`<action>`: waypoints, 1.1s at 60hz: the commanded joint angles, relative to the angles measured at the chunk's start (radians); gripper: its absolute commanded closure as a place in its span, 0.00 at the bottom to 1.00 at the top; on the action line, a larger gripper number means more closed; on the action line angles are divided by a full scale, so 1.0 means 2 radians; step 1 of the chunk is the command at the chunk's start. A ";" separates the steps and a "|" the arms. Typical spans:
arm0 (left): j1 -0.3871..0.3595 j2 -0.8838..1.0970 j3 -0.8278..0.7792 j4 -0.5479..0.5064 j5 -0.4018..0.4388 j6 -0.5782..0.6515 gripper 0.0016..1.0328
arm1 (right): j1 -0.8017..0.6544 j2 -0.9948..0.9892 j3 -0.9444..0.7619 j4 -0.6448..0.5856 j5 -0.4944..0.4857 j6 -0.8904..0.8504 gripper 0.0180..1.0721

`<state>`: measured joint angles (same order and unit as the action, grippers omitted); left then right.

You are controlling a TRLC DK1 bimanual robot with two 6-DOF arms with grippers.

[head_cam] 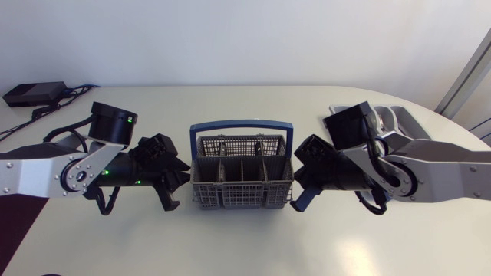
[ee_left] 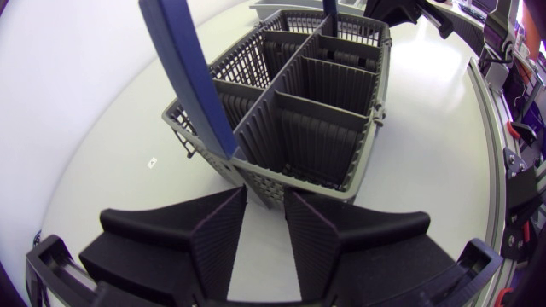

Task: Sort the cutlery from the basket into the organizer compartments.

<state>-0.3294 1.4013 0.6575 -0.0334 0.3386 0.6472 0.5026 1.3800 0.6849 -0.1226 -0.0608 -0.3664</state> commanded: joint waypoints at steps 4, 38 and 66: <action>-0.009 0.015 0.011 0.004 0.019 -0.014 0.67 | 0.014 0.003 0.007 0.021 -0.017 0.009 0.95; 0.005 -0.003 0.003 -0.002 0.009 -0.018 0.67 | 0.000 -0.037 -0.026 0.011 -0.010 -0.002 0.95; 0.060 -0.099 -0.043 -0.012 0.010 -0.019 0.64 | -0.053 -0.069 -0.025 0.005 0.011 -0.009 0.95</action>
<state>-0.2188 1.2587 0.6109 -0.0502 0.3492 0.6247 0.4263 1.2800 0.6449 -0.1055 -0.0502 -0.3706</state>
